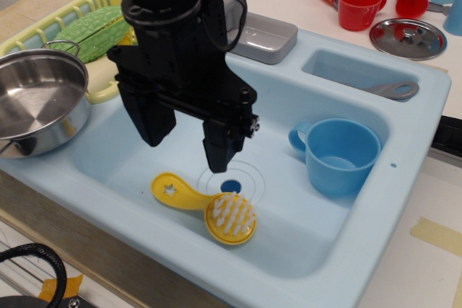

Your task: Put brush into pot or pan

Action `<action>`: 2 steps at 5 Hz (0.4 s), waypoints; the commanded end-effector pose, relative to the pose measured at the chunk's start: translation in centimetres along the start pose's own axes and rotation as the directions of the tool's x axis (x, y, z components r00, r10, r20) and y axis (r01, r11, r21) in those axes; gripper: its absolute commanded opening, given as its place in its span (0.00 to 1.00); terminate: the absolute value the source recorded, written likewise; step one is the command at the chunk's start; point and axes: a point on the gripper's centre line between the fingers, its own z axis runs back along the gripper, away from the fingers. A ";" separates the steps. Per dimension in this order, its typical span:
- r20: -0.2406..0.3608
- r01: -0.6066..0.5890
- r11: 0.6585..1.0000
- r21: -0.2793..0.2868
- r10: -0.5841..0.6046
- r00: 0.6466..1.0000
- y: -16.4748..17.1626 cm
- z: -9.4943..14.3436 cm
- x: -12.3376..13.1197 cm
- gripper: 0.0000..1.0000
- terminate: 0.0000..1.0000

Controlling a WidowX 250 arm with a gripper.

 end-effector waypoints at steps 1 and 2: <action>0.000 0.000 1.000 0.000 0.000 1.000 0.0 0.0 0.0 1.00 0.00; 0.010 0.188 0.982 0.009 -0.188 0.982 -0.4 0.0 0.5 1.00 0.00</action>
